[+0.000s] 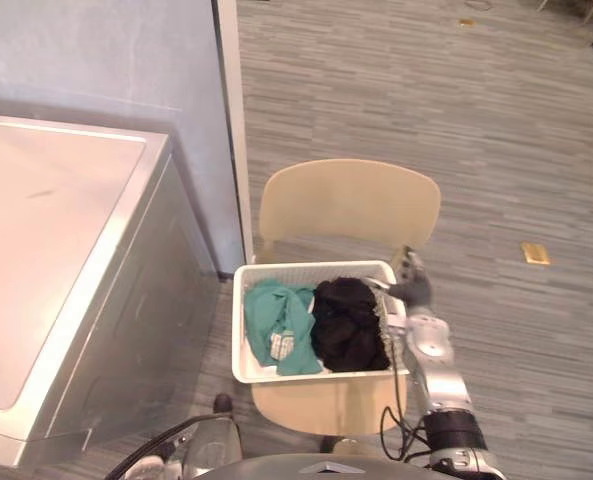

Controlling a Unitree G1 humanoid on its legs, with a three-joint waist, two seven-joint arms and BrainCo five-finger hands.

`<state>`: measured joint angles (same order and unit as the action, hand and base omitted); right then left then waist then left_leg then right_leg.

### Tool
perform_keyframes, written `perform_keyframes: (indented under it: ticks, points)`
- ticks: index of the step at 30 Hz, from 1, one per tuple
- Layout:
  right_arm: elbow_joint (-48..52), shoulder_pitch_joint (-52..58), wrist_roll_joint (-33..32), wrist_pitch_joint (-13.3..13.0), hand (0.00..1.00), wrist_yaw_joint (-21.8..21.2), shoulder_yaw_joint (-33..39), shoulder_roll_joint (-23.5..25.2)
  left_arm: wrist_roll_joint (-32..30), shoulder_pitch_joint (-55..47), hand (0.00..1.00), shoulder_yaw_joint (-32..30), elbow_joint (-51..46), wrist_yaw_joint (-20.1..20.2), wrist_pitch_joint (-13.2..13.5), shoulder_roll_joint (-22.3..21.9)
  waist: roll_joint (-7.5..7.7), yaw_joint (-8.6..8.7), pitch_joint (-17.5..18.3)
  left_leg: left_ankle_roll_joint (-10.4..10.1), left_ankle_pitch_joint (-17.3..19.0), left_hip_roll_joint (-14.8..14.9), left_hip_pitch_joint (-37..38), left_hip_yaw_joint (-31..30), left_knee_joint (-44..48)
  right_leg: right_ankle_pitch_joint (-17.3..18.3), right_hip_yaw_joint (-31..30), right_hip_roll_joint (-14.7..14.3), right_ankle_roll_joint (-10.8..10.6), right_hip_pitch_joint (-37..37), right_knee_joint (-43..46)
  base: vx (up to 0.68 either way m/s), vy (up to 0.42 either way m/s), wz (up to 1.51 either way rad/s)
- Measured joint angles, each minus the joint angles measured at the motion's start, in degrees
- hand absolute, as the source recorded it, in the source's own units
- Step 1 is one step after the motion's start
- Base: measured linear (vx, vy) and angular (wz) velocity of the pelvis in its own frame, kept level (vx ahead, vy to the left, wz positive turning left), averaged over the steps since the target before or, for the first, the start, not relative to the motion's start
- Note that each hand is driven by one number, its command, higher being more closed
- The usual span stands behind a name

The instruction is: Pick up the laundry basket with both hands and put the clothes into the washing machine.

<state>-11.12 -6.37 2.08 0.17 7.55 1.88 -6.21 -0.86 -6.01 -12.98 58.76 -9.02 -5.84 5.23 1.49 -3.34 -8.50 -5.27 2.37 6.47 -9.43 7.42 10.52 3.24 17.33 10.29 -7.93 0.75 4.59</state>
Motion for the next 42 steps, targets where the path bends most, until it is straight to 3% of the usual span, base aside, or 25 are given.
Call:
perform_keyframes:
  ticks: [5, 9, 14, 21, 26, 31, 42]
  points:
    - [-1.88, -5.9, 5.3, -0.45, 0.0, -3.41, -10.56, -1.79, 0.07, 0.73, 0.0, 1.79, -0.83, -0.11, 0.86, 0.46, 0.14, -0.95, -0.31, 0.23, -3.61, -0.61, 0.53, 0.24, -5.85, -1.76, -0.32, 0.18, -0.07, -2.2, -0.37, -0.03, 0.031, -0.02]
    - [-3.67, -10.1, 9.6, -0.54, 0.0, -4.03, -16.63, -5.31, 0.06, 2.89, 0.0, 3.53, -1.93, -0.15, 1.27, 1.62, 1.32, -1.63, -3.7, 0.86, -6.3, -1.16, -0.64, -1.56, -7.98, -2.94, 1.47, 0.26, -0.08, -3.07, -0.34, -0.1, 0.03, 0.22]
    - [-3.91, -10.04, 9.58, -0.48, 0.0, -8.06, -22.89, -5.32, 0.06, 4.58, 0.0, 4.13, -1.91, -0.24, 1.31, 2.94, 3.66, -2.99, -6.7, 1.1, -8.78, -2.05, -2.47, -3.18, -10.74, -3.05, 2.49, 0.69, -0.05, -4.99, -0.15, -0.13, 0.046, 0.22]
    - [-6.15, -13.36, 10.31, -0.58, 0.0, -11.26, -33.49, -6.64, -0.68, 4.85, 0.0, 3.79, -1.74, -0.78, 0.79, 2.99, 3.74, -4.05, -8.79, 1.32, -12.3, -1.68, -3.68, -4.9, -13.95, -2.12, 3.8, 0.37, 1.04, -7.16, 1.56, -0.09, 0.011, 0.12]
    - [-8.49, -18.59, 13.29, -0.5, 0.0, -10.29, -34.26, -9.24, -1.21, 5.63, 0.0, 3.46, -1.89, -1.97, 0.75, 3.34, 4.71, -4.88, -11.51, 0.95, -13.99, -1.38, -4.29, -6.88, -14.86, -1.87, 5.43, 0.21, 1.19, -7.65, 3.12, -0.05, -0.022, 0.18]
    - [-10.35, -22.31, 16.37, 0.07, 0.0, -6.8, -29.09, -9.66, -0.41, 7.21, 0.0, 3.56, -2.86, -3.4, 0.82, 3.34, 5.08, -5.81, -13.23, 1.02, -14.95, -1.34, -5.73, -7.87, -14.83, -1.86, 6.22, -0.03, 1.19, -8.92, 4.26, -0.03, -0.032, 0.09]
    - [-10.2, -21.92, 16.37, 1.3, 0.0, -1.28, -22.79, -10.11, 0.76, 8.18, 0.0, 3.75, -4.24, -4.81, 0.79, 3.55, 5.72, -5.79, -15.49, 0.69, -15.65, -0.71, -7.45, -8.91, -14.83, -0.81, 6.81, -0.09, 1.82, -11.04, 6.42, -0.01, -0.048, 0.03]
